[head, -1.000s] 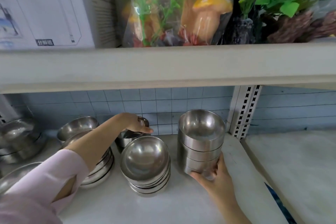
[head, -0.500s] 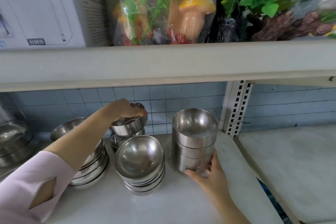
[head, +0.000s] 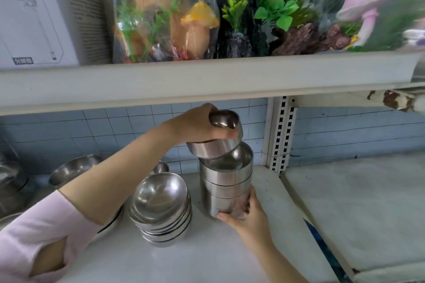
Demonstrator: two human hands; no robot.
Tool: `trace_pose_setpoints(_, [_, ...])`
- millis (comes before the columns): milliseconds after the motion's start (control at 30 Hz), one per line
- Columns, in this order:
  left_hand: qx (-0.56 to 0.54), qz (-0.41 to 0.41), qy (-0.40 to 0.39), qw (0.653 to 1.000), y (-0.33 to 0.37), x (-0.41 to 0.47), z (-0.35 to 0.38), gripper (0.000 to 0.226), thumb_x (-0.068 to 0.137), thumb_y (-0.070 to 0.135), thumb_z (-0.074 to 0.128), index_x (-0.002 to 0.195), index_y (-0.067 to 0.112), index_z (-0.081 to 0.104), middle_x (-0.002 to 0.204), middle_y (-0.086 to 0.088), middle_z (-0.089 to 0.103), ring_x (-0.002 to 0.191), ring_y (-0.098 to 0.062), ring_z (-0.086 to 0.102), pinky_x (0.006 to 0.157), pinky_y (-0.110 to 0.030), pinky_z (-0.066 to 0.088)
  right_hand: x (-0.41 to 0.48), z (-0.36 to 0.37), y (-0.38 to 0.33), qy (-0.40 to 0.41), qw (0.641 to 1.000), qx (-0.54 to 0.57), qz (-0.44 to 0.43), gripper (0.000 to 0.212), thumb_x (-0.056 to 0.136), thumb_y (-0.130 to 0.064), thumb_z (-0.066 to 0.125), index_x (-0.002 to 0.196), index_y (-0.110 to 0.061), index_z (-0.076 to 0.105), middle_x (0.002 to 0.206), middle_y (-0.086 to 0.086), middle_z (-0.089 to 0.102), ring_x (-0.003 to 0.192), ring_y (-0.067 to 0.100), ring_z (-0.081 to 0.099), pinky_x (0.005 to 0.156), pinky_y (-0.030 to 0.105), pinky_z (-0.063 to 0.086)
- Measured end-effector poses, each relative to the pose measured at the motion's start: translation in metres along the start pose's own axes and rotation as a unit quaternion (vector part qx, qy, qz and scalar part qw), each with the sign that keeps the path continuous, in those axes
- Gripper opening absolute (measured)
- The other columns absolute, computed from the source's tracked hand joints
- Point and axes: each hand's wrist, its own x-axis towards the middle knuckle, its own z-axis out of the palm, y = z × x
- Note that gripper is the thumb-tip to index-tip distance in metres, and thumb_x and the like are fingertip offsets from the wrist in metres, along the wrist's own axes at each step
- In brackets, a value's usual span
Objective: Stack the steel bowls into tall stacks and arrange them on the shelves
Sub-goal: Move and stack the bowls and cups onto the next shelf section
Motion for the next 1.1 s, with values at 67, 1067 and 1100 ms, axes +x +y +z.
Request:
trace_pose_setpoints(67, [0.011, 0.009, -0.025, 1.0, 0.006, 0.001, 0.005, 0.073, 0.059, 0.075, 0.068, 0.116, 0.034, 0.05, 0.105, 0.013, 0.063, 0.093, -0.012, 0.062, 0.074, -0.031, 0.053, 0.0, 0.0, 0.0, 0.001, 1.0, 0.003, -0.001, 0.11, 0.043, -0.046, 0.094, 0.139, -0.038, 0.041, 0.119, -0.022, 0.067, 0.106, -0.004, 0.064, 0.09, 0.023, 0.053])
trace_pose_setpoints(1067, [-0.022, -0.006, 0.137, 0.99, -0.048, -0.083, 0.021, 0.088, 0.07, 0.081, 0.045, 0.144, 0.035, 0.034, 0.158, 0.019, 0.017, 0.146, 0.001, 0.011, 0.111, -0.023, 0.02, 0.093, -0.028, 0.007, -0.038, 0.999, -0.03, 0.009, 0.105, 0.058, -0.02, 0.095, 0.145, -0.013, 0.036, 0.124, -0.002, 0.065, 0.111, 0.015, 0.064, 0.087, 0.014, 0.047])
trace_pose_setpoints(1100, [-0.018, -0.004, 0.146, 0.989, -0.053, -0.088, 0.024, 0.094, 0.067, 0.087, 0.041, 0.144, 0.035, 0.035, 0.158, 0.019, 0.018, 0.145, 0.003, 0.009, 0.111, -0.021, 0.02, 0.099, -0.03, 0.007, -0.049, 0.998, -0.028, 0.007, 0.108, 0.059, -0.019, 0.095, 0.147, -0.015, 0.033, 0.126, -0.004, 0.063, 0.112, 0.014, 0.063, 0.092, 0.019, 0.046])
